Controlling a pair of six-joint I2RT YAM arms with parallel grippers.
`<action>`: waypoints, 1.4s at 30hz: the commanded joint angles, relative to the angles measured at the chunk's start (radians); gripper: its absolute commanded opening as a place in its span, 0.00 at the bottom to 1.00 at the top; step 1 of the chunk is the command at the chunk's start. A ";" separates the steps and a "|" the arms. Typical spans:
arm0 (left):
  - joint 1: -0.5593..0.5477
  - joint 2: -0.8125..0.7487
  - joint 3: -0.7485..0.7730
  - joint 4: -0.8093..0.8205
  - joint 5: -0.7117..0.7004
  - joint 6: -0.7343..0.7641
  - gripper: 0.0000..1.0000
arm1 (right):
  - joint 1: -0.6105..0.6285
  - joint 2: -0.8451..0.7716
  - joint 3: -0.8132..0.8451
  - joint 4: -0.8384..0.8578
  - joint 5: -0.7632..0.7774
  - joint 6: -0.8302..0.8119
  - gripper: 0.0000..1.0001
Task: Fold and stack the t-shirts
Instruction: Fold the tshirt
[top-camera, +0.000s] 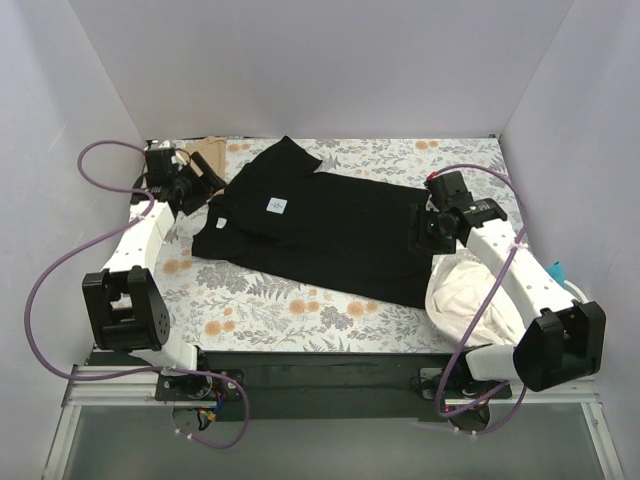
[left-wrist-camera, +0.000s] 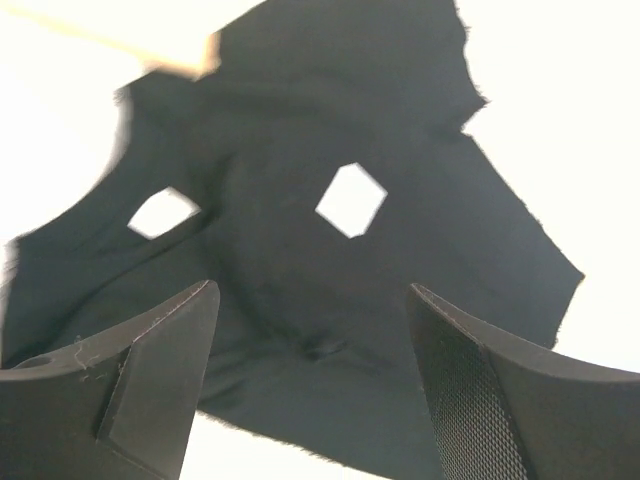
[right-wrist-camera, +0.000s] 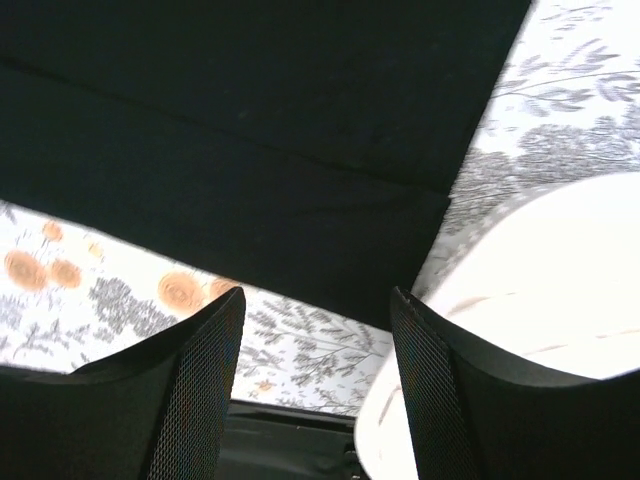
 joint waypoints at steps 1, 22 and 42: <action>0.082 -0.053 -0.116 0.015 -0.042 0.041 0.74 | 0.088 -0.049 -0.022 0.039 -0.033 0.022 0.66; 0.191 0.032 -0.285 -0.007 -0.081 0.082 0.62 | 0.320 0.072 -0.235 0.298 -0.028 0.069 0.66; 0.191 0.071 -0.318 0.009 -0.059 0.102 0.41 | 0.320 0.198 -0.295 0.413 0.026 0.076 0.66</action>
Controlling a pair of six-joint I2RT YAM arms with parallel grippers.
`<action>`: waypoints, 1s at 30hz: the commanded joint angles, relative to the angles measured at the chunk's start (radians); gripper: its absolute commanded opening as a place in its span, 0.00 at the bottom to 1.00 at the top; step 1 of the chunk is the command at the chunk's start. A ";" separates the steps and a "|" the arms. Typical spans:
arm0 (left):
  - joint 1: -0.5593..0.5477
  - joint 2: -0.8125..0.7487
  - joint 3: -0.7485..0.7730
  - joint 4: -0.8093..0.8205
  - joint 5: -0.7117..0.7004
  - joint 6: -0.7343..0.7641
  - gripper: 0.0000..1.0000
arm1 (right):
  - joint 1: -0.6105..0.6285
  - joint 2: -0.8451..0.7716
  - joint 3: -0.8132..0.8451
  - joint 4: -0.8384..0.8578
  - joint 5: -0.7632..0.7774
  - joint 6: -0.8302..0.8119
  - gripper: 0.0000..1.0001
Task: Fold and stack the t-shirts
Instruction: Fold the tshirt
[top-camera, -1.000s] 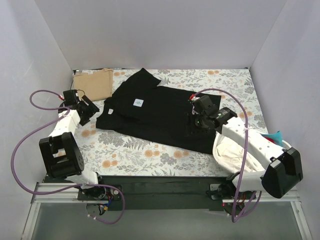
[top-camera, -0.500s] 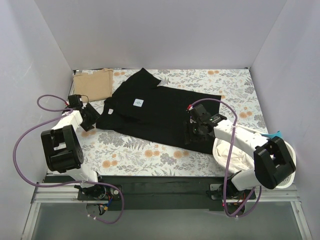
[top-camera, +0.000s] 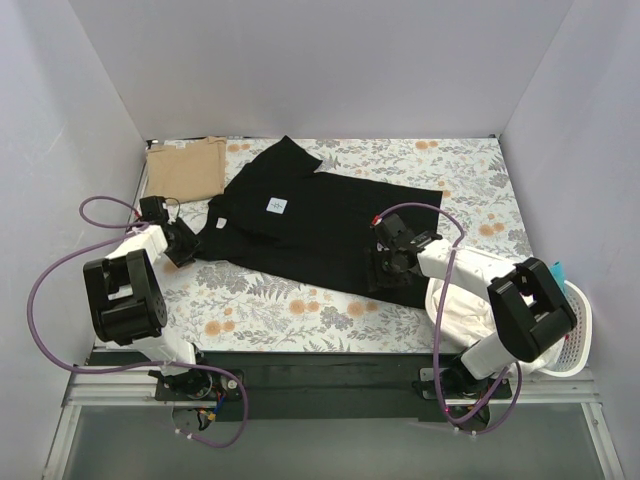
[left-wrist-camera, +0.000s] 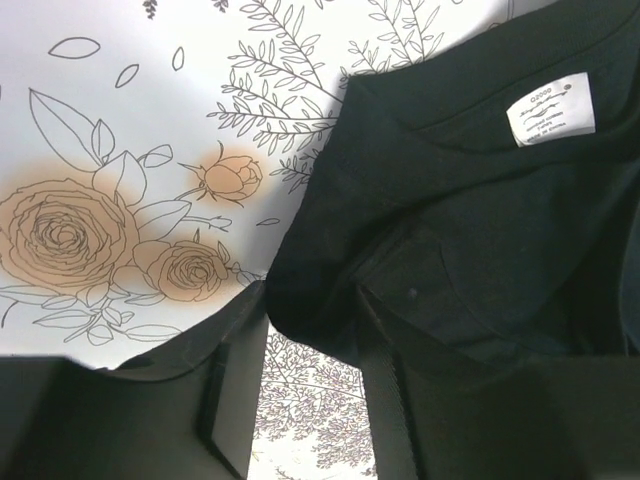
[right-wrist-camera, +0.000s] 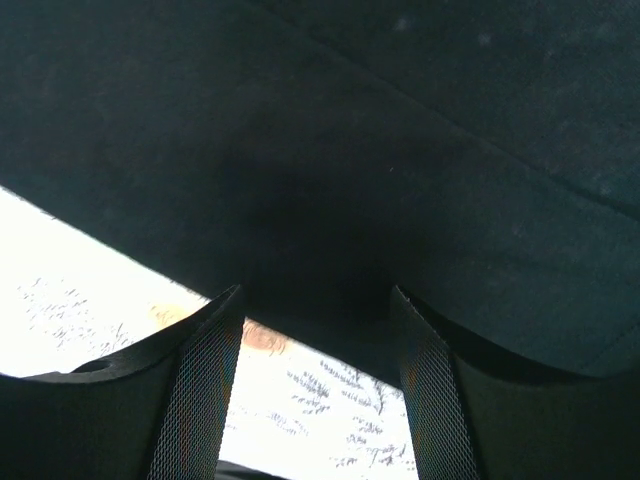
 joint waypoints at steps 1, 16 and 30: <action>0.002 0.016 0.032 0.019 0.015 0.014 0.37 | 0.000 0.027 -0.010 0.051 0.031 0.002 0.66; 0.002 0.017 0.112 -0.004 -0.024 0.031 0.00 | 0.000 0.030 -0.108 0.026 0.085 0.030 0.66; 0.002 0.097 0.195 -0.028 -0.065 0.038 0.00 | 0.000 0.030 -0.129 -0.006 0.120 0.040 0.67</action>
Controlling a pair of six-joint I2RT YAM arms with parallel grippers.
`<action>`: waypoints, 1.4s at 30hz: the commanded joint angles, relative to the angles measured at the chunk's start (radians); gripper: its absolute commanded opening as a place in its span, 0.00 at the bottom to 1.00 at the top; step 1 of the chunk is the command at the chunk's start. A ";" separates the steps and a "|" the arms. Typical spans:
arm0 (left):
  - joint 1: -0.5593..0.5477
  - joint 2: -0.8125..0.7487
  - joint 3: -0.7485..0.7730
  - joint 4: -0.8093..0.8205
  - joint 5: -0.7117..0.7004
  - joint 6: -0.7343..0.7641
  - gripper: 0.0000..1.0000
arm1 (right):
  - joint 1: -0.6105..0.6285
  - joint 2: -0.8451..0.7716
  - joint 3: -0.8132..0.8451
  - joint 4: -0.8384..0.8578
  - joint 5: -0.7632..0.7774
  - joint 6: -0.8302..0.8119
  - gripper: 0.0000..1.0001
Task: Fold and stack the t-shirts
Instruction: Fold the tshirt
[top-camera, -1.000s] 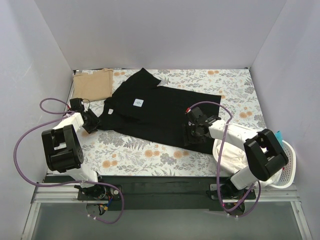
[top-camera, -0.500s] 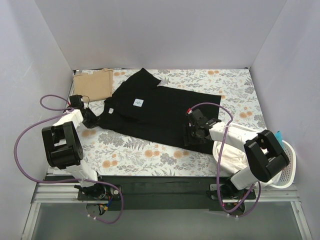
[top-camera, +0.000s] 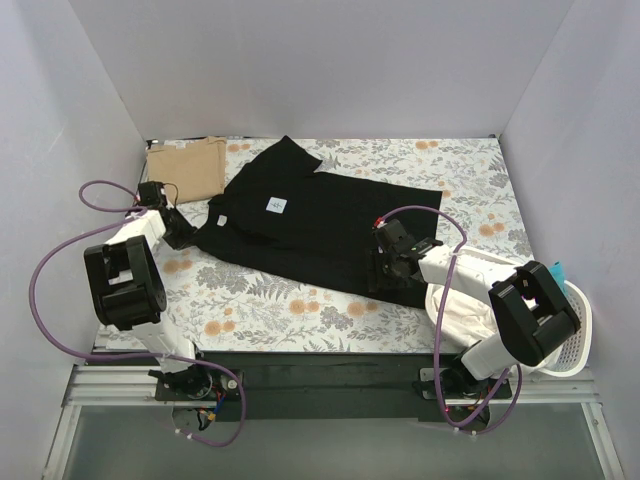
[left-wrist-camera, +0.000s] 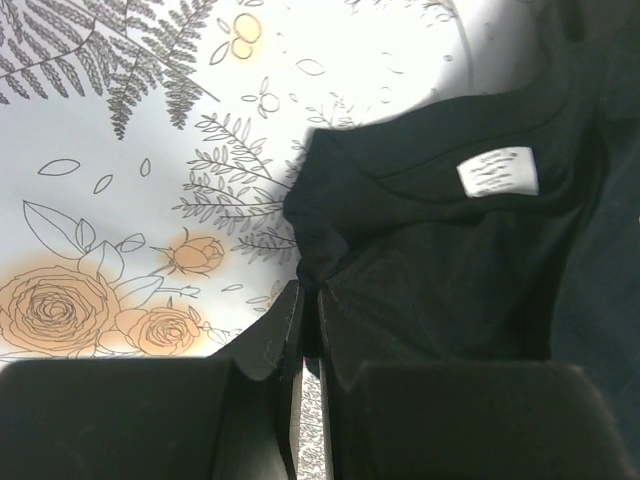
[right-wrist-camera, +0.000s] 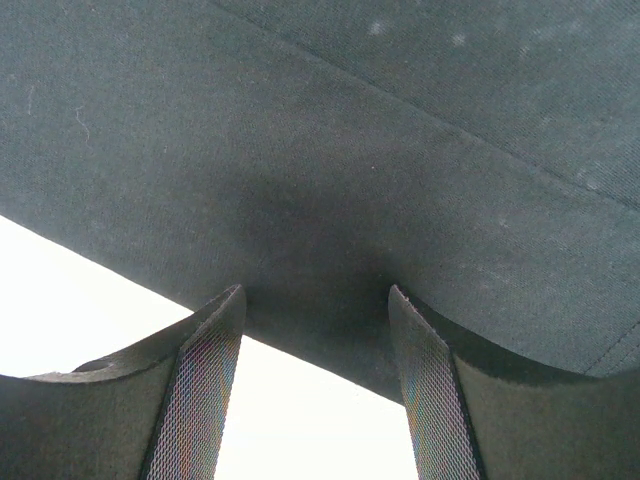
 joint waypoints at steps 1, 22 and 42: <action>0.005 0.006 0.033 0.007 -0.080 0.019 0.03 | -0.007 0.046 -0.065 -0.087 0.062 0.003 0.67; 0.025 -0.006 0.032 0.034 -0.077 -0.021 0.53 | -0.007 0.033 -0.070 -0.091 0.056 0.002 0.67; -0.008 0.063 -0.005 0.083 -0.028 -0.007 0.01 | -0.007 0.019 -0.079 -0.090 0.046 0.011 0.67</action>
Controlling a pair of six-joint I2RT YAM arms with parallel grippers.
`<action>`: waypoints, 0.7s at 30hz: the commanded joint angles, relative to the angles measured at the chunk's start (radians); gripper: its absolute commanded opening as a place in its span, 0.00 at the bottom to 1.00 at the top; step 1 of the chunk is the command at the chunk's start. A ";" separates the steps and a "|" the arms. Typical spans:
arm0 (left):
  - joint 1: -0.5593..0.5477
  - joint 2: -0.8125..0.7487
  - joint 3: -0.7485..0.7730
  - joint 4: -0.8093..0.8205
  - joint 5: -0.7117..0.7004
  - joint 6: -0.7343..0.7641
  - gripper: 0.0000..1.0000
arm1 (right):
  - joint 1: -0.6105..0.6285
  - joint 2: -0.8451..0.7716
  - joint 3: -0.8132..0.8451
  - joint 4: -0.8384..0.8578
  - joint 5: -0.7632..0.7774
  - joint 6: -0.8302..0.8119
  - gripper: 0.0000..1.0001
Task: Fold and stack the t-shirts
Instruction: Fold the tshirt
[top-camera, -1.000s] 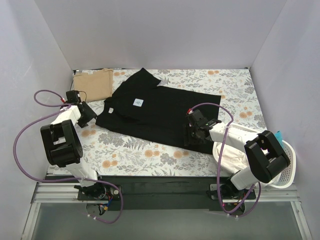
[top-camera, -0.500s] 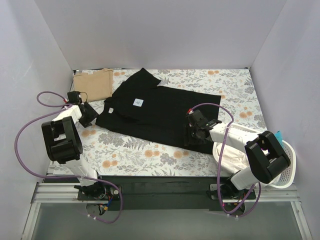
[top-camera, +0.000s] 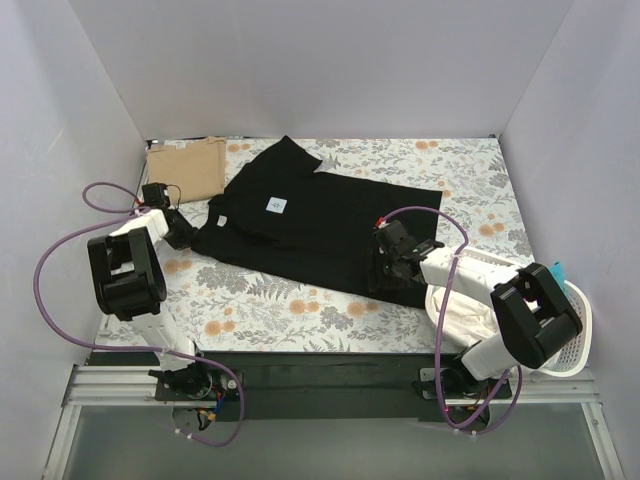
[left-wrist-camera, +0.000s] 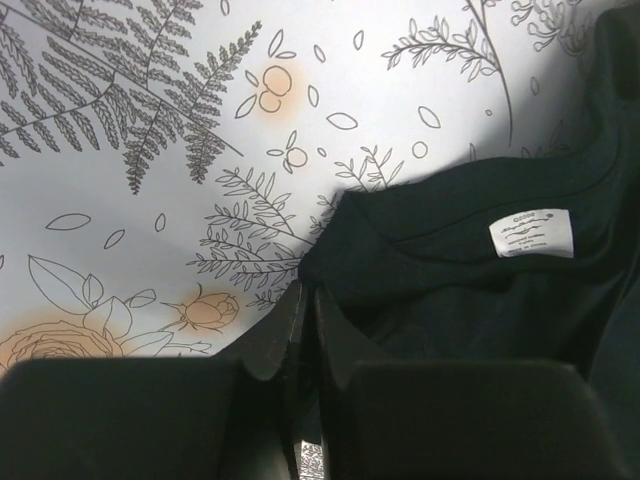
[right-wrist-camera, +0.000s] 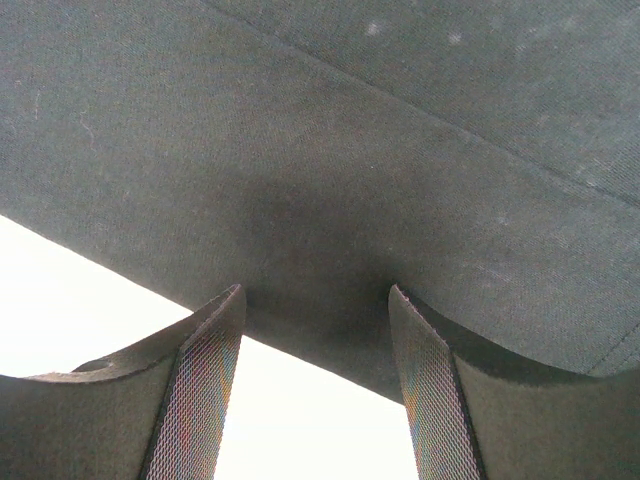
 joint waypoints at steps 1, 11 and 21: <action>-0.002 -0.025 -0.027 0.021 0.015 0.015 0.00 | -0.006 0.031 -0.066 -0.105 0.042 -0.005 0.67; 0.000 -0.150 -0.129 -0.037 -0.195 0.036 0.00 | 0.026 0.008 -0.087 -0.113 0.020 -0.002 0.67; 0.047 -0.299 -0.222 -0.072 -0.418 0.015 0.00 | 0.141 -0.053 -0.147 -0.145 0.034 0.088 0.67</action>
